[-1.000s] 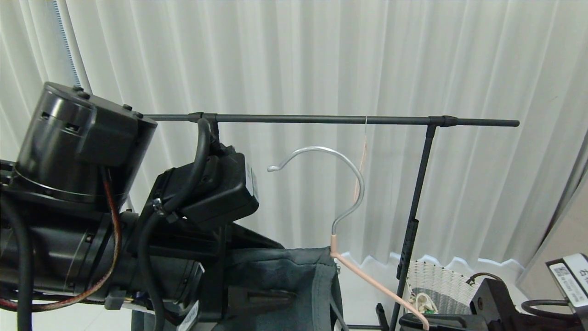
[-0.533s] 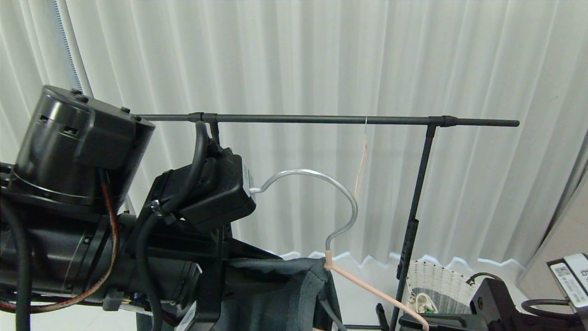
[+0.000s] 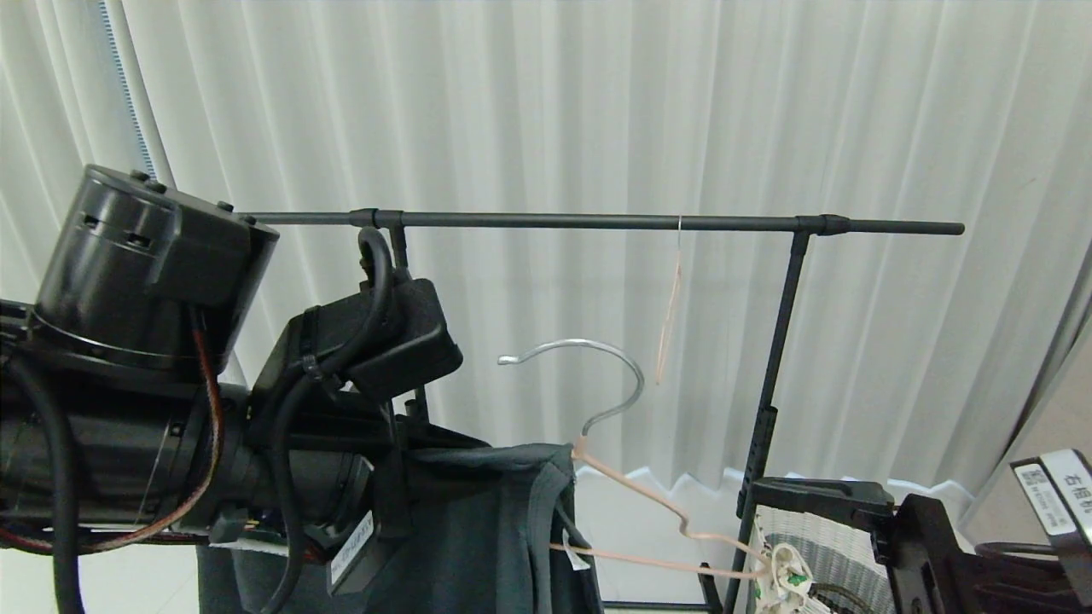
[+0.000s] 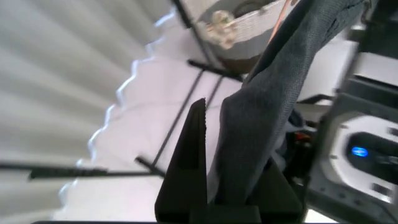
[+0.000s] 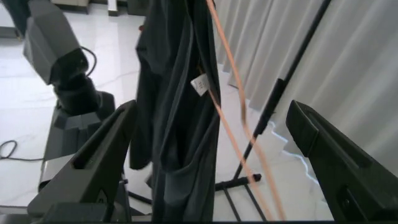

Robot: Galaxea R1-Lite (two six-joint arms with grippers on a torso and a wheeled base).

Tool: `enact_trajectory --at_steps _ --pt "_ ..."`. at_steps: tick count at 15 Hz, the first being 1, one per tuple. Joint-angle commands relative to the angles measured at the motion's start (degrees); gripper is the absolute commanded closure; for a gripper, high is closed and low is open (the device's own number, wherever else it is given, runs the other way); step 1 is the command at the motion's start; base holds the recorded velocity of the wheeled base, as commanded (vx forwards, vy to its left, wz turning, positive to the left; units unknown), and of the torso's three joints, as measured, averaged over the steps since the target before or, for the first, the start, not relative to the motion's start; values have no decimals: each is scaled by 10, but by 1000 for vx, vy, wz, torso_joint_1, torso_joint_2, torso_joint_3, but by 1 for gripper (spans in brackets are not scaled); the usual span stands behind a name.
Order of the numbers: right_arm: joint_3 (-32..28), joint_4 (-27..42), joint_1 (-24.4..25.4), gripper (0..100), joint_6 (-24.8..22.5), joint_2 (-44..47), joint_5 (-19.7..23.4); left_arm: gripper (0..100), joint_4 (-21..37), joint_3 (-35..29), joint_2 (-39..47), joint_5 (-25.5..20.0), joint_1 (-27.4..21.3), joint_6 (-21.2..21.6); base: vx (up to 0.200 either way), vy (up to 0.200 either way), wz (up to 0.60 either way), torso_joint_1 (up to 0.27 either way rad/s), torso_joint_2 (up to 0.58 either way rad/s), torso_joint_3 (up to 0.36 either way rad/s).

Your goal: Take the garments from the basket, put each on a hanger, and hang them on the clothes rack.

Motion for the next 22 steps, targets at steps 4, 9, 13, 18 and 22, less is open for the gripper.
enact_trajectory --at_steps 4,9,13,18,22 --pt "-5 2 -9 0 21 64 -56 100 -61 -3 18 73 22 -134 0 0 0 0 0 0" --pt "-90 2 -7 0 100 130 -114 100 -138 -25 46 142 16 -221 0 0 0 0 0 0" --pt "-207 2 -6 0 134 252 -207 100 -161 -28 49 142 15 -235 0 0 0 0 0 0" --pt "-230 2 -1 0 131 314 -256 100 -164 -29 48 141 11 -235 0 0 0 0 0 0" --pt "-215 2 16 0 120 331 -278 100 -168 -30 49 141 4 -235 0 0 0 0 0 0"
